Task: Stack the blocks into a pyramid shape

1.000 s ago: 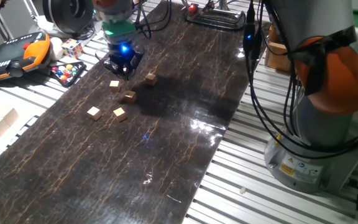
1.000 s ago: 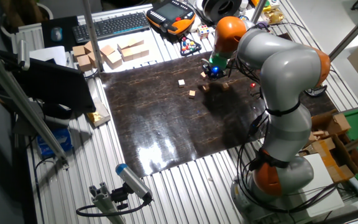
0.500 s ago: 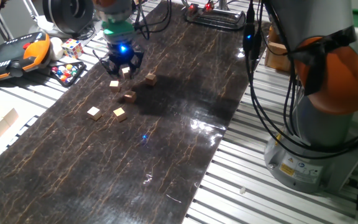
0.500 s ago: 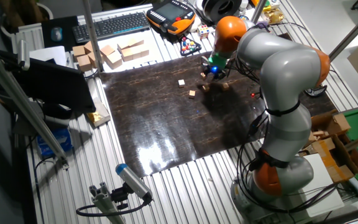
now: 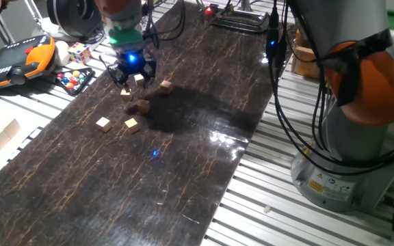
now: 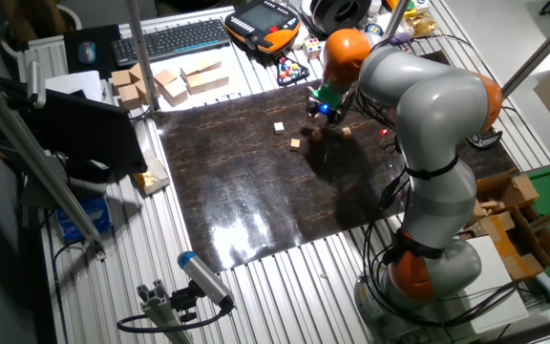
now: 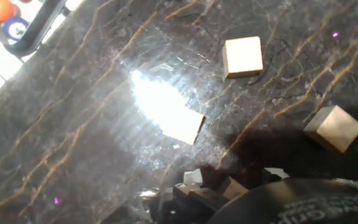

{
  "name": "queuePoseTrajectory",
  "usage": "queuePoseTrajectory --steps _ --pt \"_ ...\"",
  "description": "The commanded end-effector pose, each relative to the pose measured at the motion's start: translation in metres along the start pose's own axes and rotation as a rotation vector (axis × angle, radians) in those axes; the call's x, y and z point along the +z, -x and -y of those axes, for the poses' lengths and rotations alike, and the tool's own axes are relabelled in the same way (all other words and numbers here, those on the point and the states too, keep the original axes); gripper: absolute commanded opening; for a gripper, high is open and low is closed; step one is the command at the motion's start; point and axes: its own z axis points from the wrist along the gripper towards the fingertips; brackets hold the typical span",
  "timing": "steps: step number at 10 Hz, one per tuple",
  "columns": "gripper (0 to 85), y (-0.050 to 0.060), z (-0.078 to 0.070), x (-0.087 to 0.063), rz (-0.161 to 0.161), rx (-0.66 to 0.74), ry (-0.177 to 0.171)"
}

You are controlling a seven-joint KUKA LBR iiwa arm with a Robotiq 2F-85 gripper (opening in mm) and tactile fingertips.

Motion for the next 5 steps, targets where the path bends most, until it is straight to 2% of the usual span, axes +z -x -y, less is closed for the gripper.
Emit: queuePoseTrajectory --steps 1,5 --pt "55.0 -0.001 0.001 0.003 -0.003 0.035 -0.004" --pt "66.7 -0.009 0.005 0.013 -0.021 0.219 -0.029"
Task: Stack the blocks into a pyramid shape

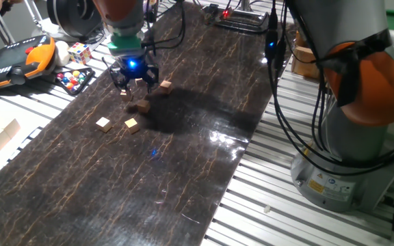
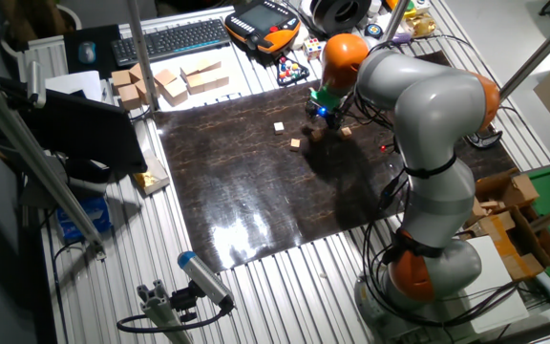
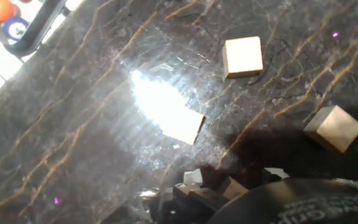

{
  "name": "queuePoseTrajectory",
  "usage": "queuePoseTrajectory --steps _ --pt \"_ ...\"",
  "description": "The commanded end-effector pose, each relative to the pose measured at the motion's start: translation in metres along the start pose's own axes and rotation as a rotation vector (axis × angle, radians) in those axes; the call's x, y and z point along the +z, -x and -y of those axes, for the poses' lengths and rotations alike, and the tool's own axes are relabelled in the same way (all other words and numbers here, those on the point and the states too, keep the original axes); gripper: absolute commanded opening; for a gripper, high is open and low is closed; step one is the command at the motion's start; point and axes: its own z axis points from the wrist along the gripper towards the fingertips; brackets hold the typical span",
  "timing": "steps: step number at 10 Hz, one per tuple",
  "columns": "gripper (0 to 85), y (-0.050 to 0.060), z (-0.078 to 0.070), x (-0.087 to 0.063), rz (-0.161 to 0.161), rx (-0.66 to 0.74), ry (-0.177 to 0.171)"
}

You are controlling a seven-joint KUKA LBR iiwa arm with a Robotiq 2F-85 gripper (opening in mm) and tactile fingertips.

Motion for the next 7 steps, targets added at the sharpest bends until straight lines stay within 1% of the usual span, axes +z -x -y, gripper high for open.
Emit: queuePoseTrajectory --steps 1,3,5,6,7 --pt "67.3 -0.002 0.001 0.003 -0.002 0.089 -0.003" --pt "67.3 -0.005 0.006 0.008 -0.006 0.132 -0.014" --pt "67.3 -0.009 0.01 0.006 -0.005 0.176 -0.035" --pt "67.3 -0.011 0.011 0.007 -0.012 0.194 -0.035" --pt "66.7 -0.014 0.01 0.01 -0.013 0.208 -0.031"
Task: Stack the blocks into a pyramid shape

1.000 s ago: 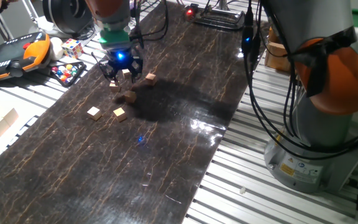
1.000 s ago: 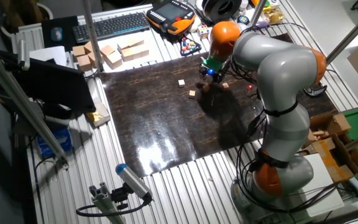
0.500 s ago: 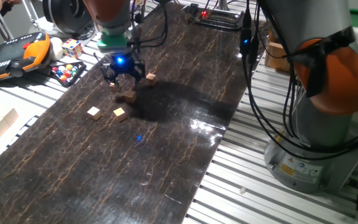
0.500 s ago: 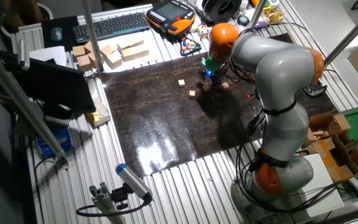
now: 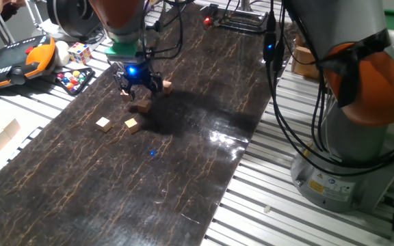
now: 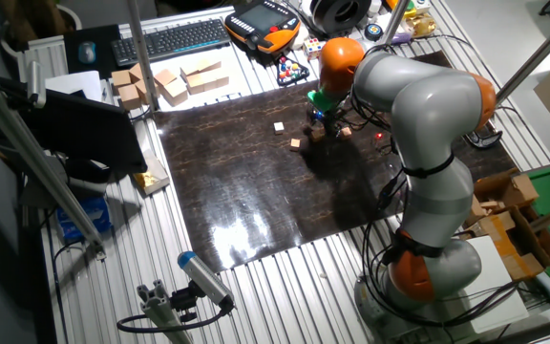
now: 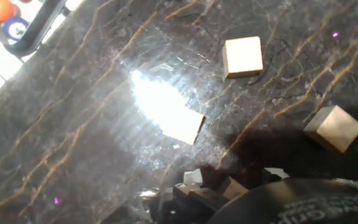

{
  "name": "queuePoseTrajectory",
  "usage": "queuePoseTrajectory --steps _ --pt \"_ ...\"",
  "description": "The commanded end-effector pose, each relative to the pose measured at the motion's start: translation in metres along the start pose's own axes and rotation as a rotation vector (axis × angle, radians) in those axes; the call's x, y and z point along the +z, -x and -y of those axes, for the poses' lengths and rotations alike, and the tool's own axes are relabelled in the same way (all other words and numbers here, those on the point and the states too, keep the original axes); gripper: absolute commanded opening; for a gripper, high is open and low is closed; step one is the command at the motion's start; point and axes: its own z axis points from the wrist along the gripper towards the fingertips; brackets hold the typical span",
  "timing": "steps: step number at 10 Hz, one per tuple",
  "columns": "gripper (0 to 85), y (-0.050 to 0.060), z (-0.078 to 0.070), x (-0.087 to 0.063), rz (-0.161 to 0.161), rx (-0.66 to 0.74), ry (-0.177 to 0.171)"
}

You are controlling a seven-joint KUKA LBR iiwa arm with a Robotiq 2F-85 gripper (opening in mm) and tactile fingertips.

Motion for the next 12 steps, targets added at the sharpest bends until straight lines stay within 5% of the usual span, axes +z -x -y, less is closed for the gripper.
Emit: queuePoseTrajectory --steps 1,6,12 --pt "66.7 -0.001 0.001 0.003 0.003 0.007 0.004" --pt "65.7 -0.002 0.002 0.013 -0.025 0.046 0.018" --pt "55.7 -0.003 -0.003 0.023 -0.02 0.095 0.04"
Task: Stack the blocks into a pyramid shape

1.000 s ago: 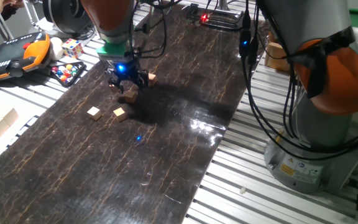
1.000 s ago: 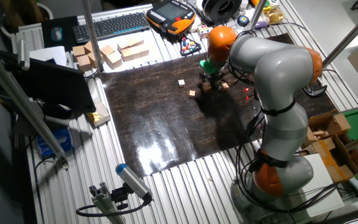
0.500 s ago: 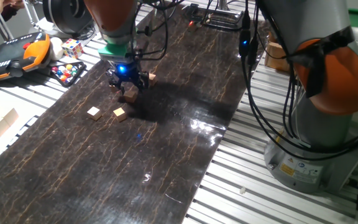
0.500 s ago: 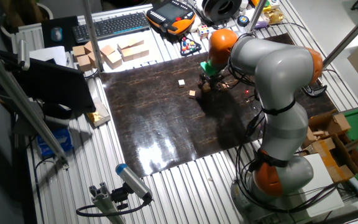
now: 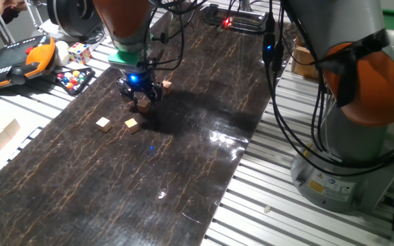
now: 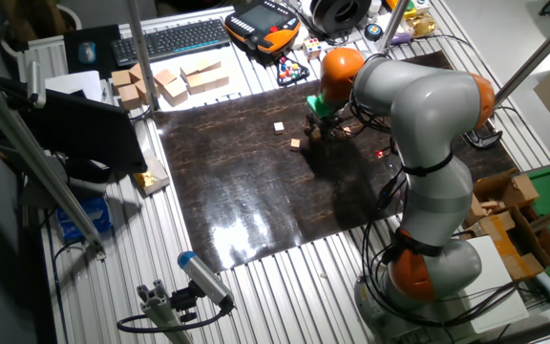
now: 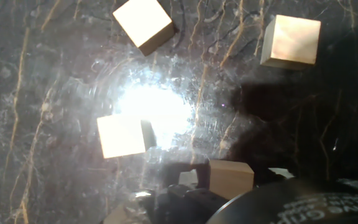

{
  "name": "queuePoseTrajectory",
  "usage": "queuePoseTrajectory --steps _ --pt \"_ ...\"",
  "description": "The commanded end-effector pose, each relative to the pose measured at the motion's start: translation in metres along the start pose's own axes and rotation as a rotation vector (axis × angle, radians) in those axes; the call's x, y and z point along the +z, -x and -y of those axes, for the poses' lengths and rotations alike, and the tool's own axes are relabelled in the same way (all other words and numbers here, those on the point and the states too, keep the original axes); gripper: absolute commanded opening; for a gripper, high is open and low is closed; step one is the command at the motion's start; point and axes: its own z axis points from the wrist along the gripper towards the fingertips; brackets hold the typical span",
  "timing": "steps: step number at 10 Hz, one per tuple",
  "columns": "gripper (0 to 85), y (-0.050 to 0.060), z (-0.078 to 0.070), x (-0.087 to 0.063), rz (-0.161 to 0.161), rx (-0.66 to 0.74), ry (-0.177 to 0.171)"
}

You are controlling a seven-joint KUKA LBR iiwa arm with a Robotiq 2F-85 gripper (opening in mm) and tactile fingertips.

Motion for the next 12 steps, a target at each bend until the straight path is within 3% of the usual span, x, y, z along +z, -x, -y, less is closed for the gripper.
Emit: queuePoseTrajectory --steps 1,2,3,4,8,12 --pt "49.0 0.0 0.0 0.001 -0.001 -0.005 0.004" --pt "38.3 0.0 0.0 0.001 -0.002 -0.014 0.006" --pt "15.7 0.0 0.0 0.0 -0.003 -0.021 0.006" --pt "0.7 0.0 0.0 0.0 -0.008 -0.026 0.011" --pt "0.7 -0.002 -0.004 -0.004 -0.007 -0.022 0.025" --pt "0.7 -0.006 -0.023 -0.008 0.006 0.034 0.022"
